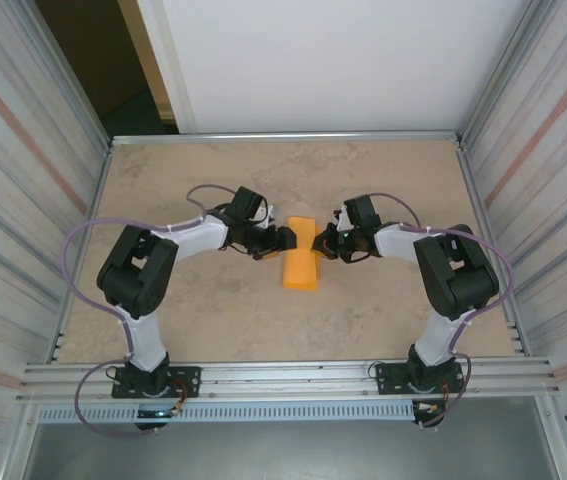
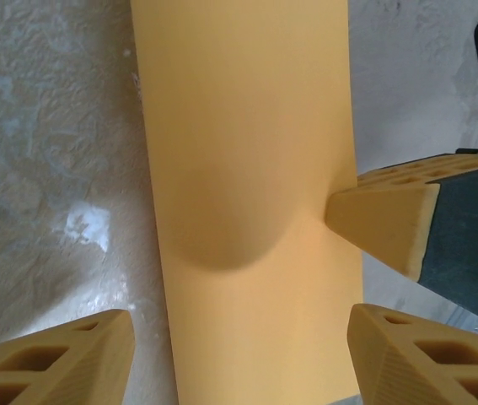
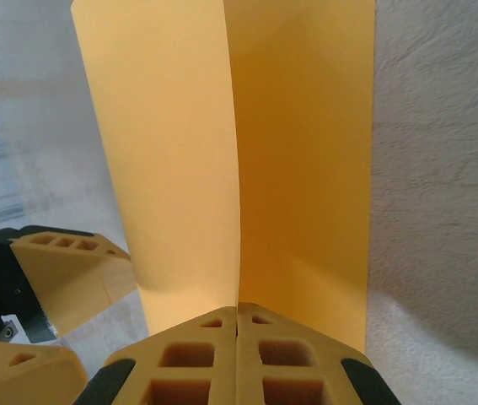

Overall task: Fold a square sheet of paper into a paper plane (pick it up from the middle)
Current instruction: First fold in half a square sheet of paper at the center of the table.

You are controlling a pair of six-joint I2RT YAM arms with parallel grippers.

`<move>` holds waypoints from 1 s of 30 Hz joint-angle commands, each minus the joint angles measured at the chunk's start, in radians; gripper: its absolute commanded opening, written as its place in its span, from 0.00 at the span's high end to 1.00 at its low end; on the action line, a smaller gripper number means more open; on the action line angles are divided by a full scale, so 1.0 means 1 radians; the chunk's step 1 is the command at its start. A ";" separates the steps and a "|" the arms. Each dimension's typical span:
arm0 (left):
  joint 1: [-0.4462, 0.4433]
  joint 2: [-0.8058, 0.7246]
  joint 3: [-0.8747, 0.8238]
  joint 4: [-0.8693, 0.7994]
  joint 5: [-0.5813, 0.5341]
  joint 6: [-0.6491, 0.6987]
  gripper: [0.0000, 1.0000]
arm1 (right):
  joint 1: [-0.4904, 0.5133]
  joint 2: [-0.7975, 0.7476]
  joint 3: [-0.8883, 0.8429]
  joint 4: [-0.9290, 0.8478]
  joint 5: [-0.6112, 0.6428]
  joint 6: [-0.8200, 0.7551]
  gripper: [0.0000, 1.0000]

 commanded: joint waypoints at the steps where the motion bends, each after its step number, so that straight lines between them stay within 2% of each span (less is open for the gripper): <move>1: -0.017 0.040 0.080 -0.098 -0.054 0.043 0.34 | -0.015 0.019 -0.016 0.024 -0.006 0.038 0.99; 16: -0.037 0.150 0.185 -0.190 -0.108 0.044 0.49 | -0.021 0.038 -0.020 0.032 -0.029 0.052 0.95; 24: -0.051 0.199 0.188 -0.238 -0.172 0.061 0.58 | -0.028 -0.036 -0.006 -0.054 0.020 0.008 0.70; 30: -0.060 0.217 0.167 -0.257 -0.198 0.107 0.62 | -0.067 -0.159 -0.051 -0.113 0.129 -0.018 0.63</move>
